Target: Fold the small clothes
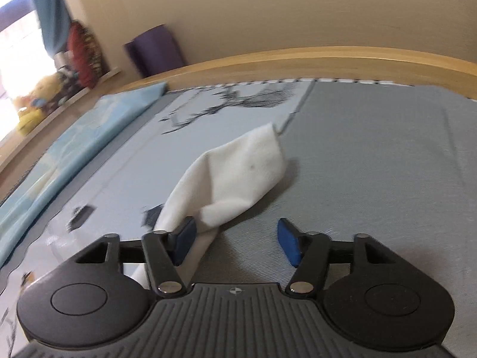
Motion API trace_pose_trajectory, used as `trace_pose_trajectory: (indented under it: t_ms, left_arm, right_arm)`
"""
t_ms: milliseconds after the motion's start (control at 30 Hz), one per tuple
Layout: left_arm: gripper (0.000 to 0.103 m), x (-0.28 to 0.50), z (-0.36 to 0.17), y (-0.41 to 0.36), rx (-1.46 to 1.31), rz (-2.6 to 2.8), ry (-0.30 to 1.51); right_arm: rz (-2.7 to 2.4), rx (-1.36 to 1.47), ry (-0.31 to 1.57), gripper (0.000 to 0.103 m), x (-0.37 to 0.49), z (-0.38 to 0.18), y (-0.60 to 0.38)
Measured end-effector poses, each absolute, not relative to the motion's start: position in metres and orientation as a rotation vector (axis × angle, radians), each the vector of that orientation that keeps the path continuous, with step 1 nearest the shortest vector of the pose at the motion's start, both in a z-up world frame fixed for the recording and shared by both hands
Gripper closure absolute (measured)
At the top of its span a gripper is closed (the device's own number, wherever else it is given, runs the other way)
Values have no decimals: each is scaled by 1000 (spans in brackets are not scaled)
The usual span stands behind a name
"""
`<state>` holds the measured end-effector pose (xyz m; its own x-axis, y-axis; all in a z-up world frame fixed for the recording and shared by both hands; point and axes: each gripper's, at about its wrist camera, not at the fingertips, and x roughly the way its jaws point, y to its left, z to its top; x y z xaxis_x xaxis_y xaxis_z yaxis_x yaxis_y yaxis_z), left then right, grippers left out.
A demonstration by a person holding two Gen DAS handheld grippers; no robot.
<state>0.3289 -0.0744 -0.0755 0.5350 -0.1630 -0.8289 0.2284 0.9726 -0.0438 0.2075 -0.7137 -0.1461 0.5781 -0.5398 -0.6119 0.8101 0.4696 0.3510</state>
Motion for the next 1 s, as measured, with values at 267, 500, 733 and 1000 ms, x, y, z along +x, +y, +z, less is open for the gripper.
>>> trace_pose_trajectory:
  t_ms: [267, 500, 733, 1000]
  left_arm:
    - [83, 328, -73, -77, 69, -235, 972]
    - [83, 326, -71, -79, 67, -248, 968]
    - [83, 326, -75, -79, 80, -240, 977]
    - [83, 326, -75, -81, 77, -251, 973]
  right_arm:
    - [-952, 542, 274, 103, 193, -93, -690]
    - [-948, 900, 387, 99, 168, -131, -730]
    - [-799, 931, 362, 68, 182, -152, -736]
    - [-797, 783, 381, 68, 211, -156, -718]
